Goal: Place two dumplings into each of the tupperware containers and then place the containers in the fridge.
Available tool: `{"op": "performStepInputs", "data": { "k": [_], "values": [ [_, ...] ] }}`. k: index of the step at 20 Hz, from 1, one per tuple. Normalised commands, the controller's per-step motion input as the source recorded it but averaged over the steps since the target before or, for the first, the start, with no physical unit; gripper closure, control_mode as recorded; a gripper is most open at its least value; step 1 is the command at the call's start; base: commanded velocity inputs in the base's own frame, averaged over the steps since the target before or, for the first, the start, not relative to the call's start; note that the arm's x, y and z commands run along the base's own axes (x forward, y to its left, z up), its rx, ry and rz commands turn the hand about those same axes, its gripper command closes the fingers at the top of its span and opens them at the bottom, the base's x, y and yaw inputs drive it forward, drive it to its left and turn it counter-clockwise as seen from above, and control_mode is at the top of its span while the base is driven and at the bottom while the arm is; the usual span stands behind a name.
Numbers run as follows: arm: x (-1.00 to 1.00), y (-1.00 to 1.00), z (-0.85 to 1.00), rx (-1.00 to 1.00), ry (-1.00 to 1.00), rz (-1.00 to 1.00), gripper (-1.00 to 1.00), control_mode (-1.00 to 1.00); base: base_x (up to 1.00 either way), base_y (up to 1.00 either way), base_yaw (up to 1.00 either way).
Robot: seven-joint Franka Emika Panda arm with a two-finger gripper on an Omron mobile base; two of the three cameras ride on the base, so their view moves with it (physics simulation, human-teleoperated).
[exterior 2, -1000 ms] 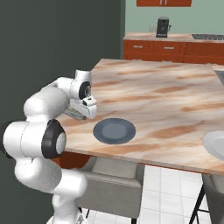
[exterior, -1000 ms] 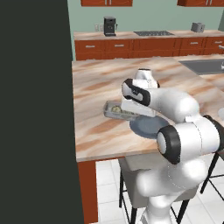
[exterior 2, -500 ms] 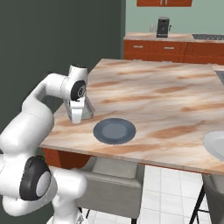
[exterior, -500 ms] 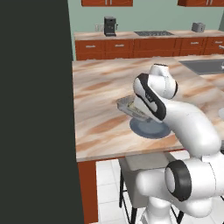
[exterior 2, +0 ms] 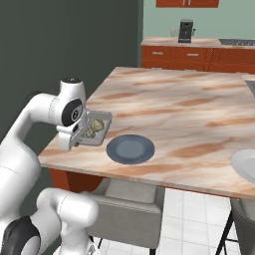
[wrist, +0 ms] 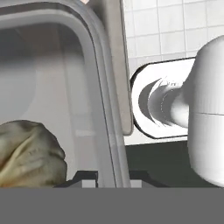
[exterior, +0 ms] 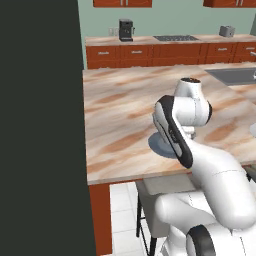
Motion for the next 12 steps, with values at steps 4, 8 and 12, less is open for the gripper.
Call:
{"op": "performStepInputs", "data": {
  "k": [4,8,12],
  "values": [
    [-0.50,0.04,0.62,-0.08,0.00,-0.06,1.00,-1.00,0.00,0.00,0.00],
    [-0.75,0.00,0.52,-0.02,0.03,0.04,1.00,-1.00,0.00,0.00,0.00],
    [-0.47,-0.16,0.25,-0.01,0.00,0.05,1.00,-1.00,0.00,0.00,0.00]
  ]
}}
